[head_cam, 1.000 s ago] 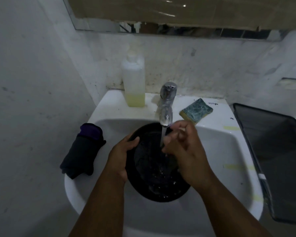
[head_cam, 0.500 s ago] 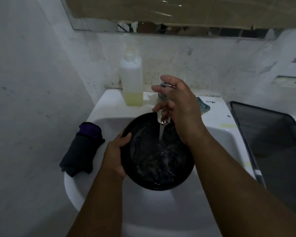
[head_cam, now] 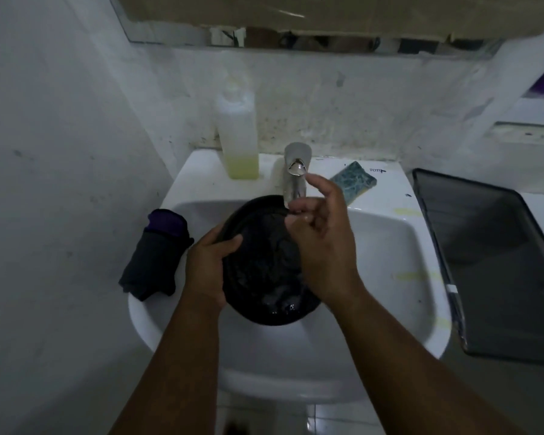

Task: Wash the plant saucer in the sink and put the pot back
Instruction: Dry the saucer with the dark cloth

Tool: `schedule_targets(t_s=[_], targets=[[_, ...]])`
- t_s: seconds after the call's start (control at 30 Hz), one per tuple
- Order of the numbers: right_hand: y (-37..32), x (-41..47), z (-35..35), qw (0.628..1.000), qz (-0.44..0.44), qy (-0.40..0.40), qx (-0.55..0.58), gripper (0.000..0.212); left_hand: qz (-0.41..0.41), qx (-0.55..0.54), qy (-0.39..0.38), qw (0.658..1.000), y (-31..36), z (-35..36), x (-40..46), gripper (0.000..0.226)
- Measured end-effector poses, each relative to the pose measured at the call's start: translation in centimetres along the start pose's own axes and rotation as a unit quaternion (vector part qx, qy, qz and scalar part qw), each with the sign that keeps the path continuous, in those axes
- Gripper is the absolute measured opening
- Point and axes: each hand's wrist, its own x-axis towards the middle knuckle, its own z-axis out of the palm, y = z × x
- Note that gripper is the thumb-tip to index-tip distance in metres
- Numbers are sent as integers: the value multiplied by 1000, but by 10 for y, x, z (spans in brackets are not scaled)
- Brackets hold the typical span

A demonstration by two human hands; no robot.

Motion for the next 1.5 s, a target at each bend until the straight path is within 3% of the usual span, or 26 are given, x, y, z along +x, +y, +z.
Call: schedule_targets(t_s=[0.07, 0.2, 0.3, 0.4, 0.5, 0.57, 0.6, 0.93, 1.5], targets=[[7, -21, 1, 999, 33, 27, -1, 42, 33, 50, 36, 998, 3, 3, -10, 48], [24, -43, 11, 985, 152, -63, -46, 32, 110, 157, 68, 979, 14, 18, -38, 47], [12, -43, 18, 965, 232, -108, 52, 37, 138, 201, 55, 968, 22, 27, -55, 49], [-9, -39, 21, 935, 306, -88, 158, 42, 139, 243, 43, 959, 26, 32, -69, 50], [-20, -39, 27, 908, 366, -77, 189, 73, 152, 311, 22, 938, 30, 38, -87, 46], [-23, -39, 30, 903, 364, -77, 212, 93, 164, 321, 4, 933, 32, 40, -98, 44], [-27, -40, 30, 902, 358, -79, 228, 94, 165, 318, 1, 934, 36, 42, -103, 43], [-46, -61, 29, 903, 330, -131, 243, 68, 152, 282, 27, 947, 55, 45, -134, 42], [-55, -59, 3, 898, 317, -190, 239, 44, 166, 291, 53, 941, 53, 67, -142, 35]])
